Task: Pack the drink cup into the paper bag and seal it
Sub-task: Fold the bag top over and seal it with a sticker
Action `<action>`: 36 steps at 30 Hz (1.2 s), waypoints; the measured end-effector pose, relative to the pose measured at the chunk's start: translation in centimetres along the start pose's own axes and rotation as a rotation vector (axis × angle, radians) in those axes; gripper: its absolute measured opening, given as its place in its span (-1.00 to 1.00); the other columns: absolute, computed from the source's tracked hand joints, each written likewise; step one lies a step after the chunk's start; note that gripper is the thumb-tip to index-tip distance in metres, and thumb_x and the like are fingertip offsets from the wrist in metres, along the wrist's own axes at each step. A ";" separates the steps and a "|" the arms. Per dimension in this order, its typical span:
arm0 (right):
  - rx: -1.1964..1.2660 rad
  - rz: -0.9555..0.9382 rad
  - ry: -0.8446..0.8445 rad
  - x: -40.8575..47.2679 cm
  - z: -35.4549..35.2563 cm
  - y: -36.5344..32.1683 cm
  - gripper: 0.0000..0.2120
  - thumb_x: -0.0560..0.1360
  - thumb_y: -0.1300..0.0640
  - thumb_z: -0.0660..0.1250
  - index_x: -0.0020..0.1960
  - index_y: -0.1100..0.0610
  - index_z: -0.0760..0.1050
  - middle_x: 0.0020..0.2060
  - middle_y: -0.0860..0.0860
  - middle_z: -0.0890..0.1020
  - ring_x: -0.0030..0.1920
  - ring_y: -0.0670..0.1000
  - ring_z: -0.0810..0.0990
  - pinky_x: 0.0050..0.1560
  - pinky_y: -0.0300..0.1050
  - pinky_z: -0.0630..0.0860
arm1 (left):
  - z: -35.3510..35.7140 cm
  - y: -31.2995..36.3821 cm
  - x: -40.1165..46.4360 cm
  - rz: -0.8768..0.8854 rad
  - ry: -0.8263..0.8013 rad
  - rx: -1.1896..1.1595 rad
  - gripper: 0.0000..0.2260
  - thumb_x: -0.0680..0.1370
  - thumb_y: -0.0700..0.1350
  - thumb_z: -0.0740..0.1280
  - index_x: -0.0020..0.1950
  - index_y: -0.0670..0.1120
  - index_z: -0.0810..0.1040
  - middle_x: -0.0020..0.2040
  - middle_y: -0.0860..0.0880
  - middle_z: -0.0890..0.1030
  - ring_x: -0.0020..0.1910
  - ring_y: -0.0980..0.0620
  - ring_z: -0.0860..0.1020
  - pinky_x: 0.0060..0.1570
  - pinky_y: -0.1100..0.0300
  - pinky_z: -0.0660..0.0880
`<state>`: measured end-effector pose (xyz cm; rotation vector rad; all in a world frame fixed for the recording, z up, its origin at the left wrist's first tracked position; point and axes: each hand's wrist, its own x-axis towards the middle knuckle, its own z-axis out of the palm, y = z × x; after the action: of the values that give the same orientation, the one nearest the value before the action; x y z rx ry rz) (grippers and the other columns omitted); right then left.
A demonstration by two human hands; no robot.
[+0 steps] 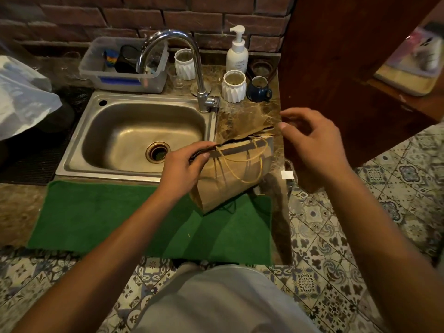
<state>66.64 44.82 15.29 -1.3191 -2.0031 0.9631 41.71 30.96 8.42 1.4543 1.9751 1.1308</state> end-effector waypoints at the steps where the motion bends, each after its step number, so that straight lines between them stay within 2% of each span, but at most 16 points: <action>1: -0.039 -0.060 -0.035 0.4 0.4 -0.5 -0.74 0.61 -0.02 0.41 0.28 -0.02 0.65 0.20 -0.10 0.64 0.19 -0.12 0.58 0.19 -0.14 0.51 | 0.0 0.1 0.1 0.003 -0.019 -0.017 -0.70 0.61 -0.20 0.39 0.29 0.09 0.66 0.14 0.09 0.71 0.14 0.22 0.63 0.16 0.47 0.46; 4: -0.104 -0.159 -0.175 1.1 2.0 -1.5 -0.79 0.59 -0.01 0.43 0.18 0.02 0.71 0.14 -0.07 0.69 0.18 -0.06 0.63 0.29 0.05 0.55 | -0.2 0.5 0.0 -0.022 -0.065 -0.103 -0.66 0.59 -0.27 0.41 0.26 0.10 0.64 0.15 0.06 0.71 0.16 0.22 0.63 0.23 0.37 0.49; 8: -0.232 -0.123 -0.381 1.8 3.6 -1.6 -0.81 0.54 -0.09 0.49 0.06 -0.03 0.76 -0.04 -0.06 0.78 0.02 -0.03 0.71 0.14 0.15 0.62 | -0.4 0.6 -0.5 -0.024 -0.111 -0.181 -0.67 0.56 -0.34 0.41 0.25 -0.01 0.65 0.13 0.02 0.72 0.13 0.27 0.65 0.23 0.34 0.51; 11: -0.264 -0.124 -0.505 1.7 4.5 -1.3 -0.77 0.53 -0.11 0.49 0.12 -0.04 0.75 -0.02 -0.07 0.77 0.04 -0.02 0.70 0.16 0.15 0.60 | -0.5 0.1 -0.9 -0.039 -0.092 -0.238 -0.66 0.56 -0.38 0.39 0.26 -0.05 0.64 0.10 0.03 0.72 0.11 0.29 0.65 0.19 0.38 0.51; 15: -0.291 -0.119 -0.588 1.7 4.8 -1.4 -0.62 0.52 -0.15 0.49 0.26 -0.01 0.69 0.09 -0.04 0.75 0.12 0.01 0.68 0.21 0.13 0.57 | -0.5 -0.5 -0.9 -0.052 -0.040 -0.262 -0.69 0.57 -0.39 0.38 0.21 -0.06 0.67 0.08 0.03 0.69 0.08 0.27 0.64 0.18 0.37 0.51; 20: -0.380 -0.096 -0.553 2.3 5.4 -1.6 -0.56 0.43 -0.16 0.57 0.27 -0.07 0.67 0.16 -0.04 0.74 0.20 0.05 0.65 0.26 0.13 0.55 | 0.0 -0.6 -0.4 -0.056 0.023 -0.255 -0.67 0.56 -0.33 0.41 0.09 0.12 0.70 0.07 0.03 0.69 0.12 0.16 0.64 0.24 0.27 0.52; 22: -0.432 -0.082 -0.512 2.3 5.9 -1.5 -0.59 0.42 -0.17 0.58 0.22 -0.10 0.67 0.11 -0.04 0.74 0.17 0.07 0.66 0.19 0.12 0.58 | 0.2 -0.6 -0.4 -0.074 0.045 -0.251 -0.64 0.56 -0.31 0.41 0.06 0.20 0.68 0.08 0.00 0.70 0.15 0.09 0.64 0.27 0.19 0.53; 25: -0.508 -0.099 -0.437 2.2 6.7 -1.2 -0.65 0.41 -0.17 0.58 0.15 -0.12 0.66 0.03 -0.05 0.74 0.08 0.06 0.65 0.01 0.00 0.56 | 0.2 -0.7 -0.3 -0.100 0.058 -0.232 -0.61 0.57 -0.29 0.40 0.03 0.27 0.64 0.10 0.02 0.70 0.19 0.05 0.64 0.30 0.12 0.53; 27: -0.511 -0.091 -0.435 2.3 7.1 -1.2 -0.67 0.41 -0.17 0.58 0.12 -0.12 0.65 0.00 -0.05 0.73 0.05 0.04 0.64 -0.04 -0.04 0.52 | 0.1 -0.8 -0.3 -0.113 0.060 -0.230 -0.61 0.57 -0.28 0.41 0.03 0.27 0.64 0.10 0.04 0.70 0.19 0.05 0.63 0.31 0.05 0.53; 29: -0.501 -0.068 -0.466 2.5 7.2 -1.2 -0.69 0.40 -0.17 0.59 0.09 -0.13 0.64 -0.03 -0.07 0.72 0.02 0.03 0.64 -0.02 -0.02 0.55 | -0.1 -0.7 -0.2 -0.110 0.050 -0.212 -0.65 0.57 -0.28 0.41 0.05 0.21 0.66 0.11 0.02 0.70 0.20 0.03 0.62 0.32 -0.01 0.53; 32: -0.472 -0.054 -0.497 2.5 7.0 -1.3 -0.70 0.40 -0.15 0.59 0.07 -0.12 0.64 -0.07 -0.10 0.71 -0.02 0.00 0.64 -0.01 0.01 0.57 | -1.1 -0.6 -0.1 -0.114 -0.068 -0.198 -0.66 0.53 -0.31 0.39 0.09 0.14 0.66 0.19 -0.01 0.67 0.25 0.03 0.59 0.34 -0.05 0.51; 34: -0.460 -0.070 -0.490 2.4 6.8 -1.2 -0.70 0.41 -0.14 0.59 0.08 -0.10 0.65 -0.06 -0.10 0.71 -0.03 -0.01 0.65 -0.01 0.01 0.57 | -2.2 0.1 -0.1 -0.099 -0.159 -0.226 -0.66 0.47 -0.21 0.35 0.11 0.18 0.67 0.26 0.05 0.64 0.33 0.08 0.54 0.37 -0.01 0.47; 36: -0.442 -0.083 -0.489 2.2 6.8 -1.2 -0.68 0.41 -0.13 0.59 0.11 -0.07 0.65 -0.04 -0.09 0.72 -0.03 -0.01 0.65 -0.01 0.00 0.57 | -2.7 0.8 0.6 -0.001 -0.134 -0.111 -0.72 0.50 -0.02 0.32 0.16 0.16 0.68 0.29 0.09 0.63 0.38 0.08 0.49 0.38 0.00 0.39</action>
<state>60.02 44.75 12.30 -1.2885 -2.7461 0.8968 39.92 30.66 10.66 1.4330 1.7928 1.0947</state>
